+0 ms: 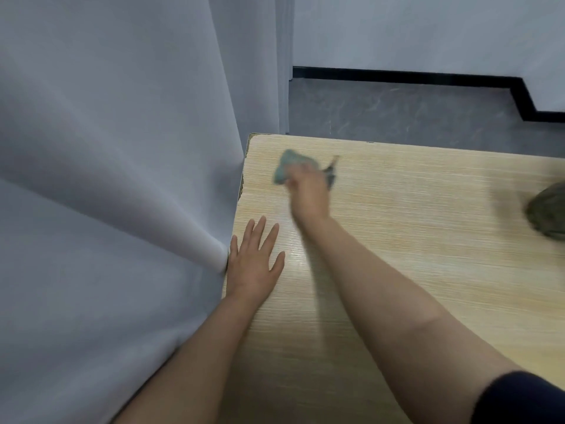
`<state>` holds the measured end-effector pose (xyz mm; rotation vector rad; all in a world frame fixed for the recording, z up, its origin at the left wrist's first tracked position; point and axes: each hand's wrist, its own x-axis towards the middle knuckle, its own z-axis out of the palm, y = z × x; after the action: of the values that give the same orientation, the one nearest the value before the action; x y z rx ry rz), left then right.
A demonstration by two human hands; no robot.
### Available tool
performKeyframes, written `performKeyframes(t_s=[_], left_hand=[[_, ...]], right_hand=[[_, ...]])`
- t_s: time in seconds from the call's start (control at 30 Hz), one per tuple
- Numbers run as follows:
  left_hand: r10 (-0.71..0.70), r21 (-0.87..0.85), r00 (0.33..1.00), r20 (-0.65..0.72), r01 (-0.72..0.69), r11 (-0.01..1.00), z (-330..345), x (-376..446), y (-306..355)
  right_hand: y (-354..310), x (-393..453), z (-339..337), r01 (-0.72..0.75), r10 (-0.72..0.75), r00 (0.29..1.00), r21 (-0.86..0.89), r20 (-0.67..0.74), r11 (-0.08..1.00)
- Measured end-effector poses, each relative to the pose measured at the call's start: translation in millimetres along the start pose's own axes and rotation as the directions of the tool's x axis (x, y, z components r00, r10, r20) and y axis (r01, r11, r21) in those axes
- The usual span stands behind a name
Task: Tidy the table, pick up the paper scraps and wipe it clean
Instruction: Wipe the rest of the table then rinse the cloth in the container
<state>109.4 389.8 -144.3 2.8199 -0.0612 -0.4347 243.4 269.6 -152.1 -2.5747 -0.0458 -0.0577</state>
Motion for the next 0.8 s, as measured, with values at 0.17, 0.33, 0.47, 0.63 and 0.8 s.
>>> performKeyframes(t_s=[0.17, 0.33, 0.47, 0.63, 0.8], left_hand=[[-0.017, 0.021, 0.999, 0.037, 0.016, 1.000, -1, -19, -6], [0.009, 0.010, 0.998, 0.059, -0.010, 1.000, -2, -34, -13], [0.002, 0.012, 0.999, 0.054, -0.003, 1.000, 1, -44, -15], [-0.005, 0.009, 0.999, 0.054, 0.004, 1.000, 7, -59, -16], [0.014, -0.001, 0.999, 0.048, -0.014, 1.000, 13, -84, -19]], right_hand=[[-27, -32, 17, 0.414, -0.419, 0.837, 0.092, 0.353, 0.905], [64, -28, -45, -0.005, 0.005, 1.000, 0.002, -0.017, 1.000], [90, -39, -59, -0.388, 0.368, 0.907, -0.071, -0.203, 0.919], [-2, -63, -23, -0.093, 0.092, 0.996, 0.089, 0.009, 0.992], [-40, -106, 10, 0.409, -0.413, 0.824, 0.096, 0.389, 0.907]])
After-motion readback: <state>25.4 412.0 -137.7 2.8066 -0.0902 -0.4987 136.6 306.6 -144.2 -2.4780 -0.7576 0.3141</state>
